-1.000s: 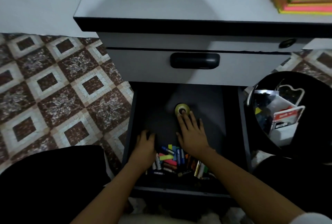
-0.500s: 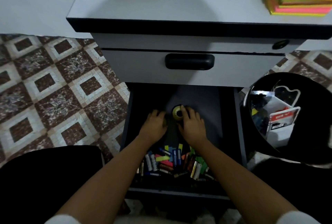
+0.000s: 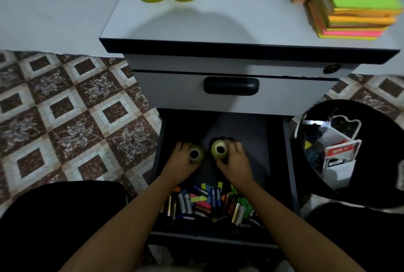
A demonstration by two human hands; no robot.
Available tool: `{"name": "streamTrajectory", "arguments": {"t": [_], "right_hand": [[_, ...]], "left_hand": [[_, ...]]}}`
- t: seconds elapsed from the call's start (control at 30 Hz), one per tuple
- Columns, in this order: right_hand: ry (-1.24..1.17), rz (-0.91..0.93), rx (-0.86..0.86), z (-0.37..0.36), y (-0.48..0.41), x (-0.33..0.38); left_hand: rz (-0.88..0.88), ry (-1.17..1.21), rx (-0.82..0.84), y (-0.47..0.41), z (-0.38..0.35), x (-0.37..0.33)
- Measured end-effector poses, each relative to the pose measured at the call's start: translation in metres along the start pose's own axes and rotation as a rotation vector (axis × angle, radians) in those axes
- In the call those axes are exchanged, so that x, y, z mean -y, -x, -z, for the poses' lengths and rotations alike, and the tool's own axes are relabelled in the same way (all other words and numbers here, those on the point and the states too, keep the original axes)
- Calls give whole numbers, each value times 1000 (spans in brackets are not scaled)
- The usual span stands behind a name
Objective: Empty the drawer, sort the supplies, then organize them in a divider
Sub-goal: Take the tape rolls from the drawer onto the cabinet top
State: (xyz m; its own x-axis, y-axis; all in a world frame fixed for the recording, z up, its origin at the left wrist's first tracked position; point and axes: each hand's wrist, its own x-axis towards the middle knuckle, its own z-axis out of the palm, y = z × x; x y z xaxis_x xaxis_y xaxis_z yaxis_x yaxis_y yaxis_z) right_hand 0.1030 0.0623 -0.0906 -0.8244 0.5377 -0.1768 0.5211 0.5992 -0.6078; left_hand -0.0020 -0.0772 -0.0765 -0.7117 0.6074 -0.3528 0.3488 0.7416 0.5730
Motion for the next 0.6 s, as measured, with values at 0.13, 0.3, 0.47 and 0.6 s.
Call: {"name": "streamTrajectory", "arguments": {"t": [0.13, 0.3, 0.47, 0.6], "right_hand": [[-135, 124, -89, 21, 14, 14], [-205, 254, -196, 69, 23, 51], [-247, 371, -299, 129, 29, 106], [-261, 440, -382, 178, 27, 147]], "left_hand": [[-92, 66, -77, 16, 19, -15], [-198, 138, -226, 35, 64, -40], [-297, 177, -407, 51, 118, -77], [-373, 193, -515, 60, 160, -106]]}}
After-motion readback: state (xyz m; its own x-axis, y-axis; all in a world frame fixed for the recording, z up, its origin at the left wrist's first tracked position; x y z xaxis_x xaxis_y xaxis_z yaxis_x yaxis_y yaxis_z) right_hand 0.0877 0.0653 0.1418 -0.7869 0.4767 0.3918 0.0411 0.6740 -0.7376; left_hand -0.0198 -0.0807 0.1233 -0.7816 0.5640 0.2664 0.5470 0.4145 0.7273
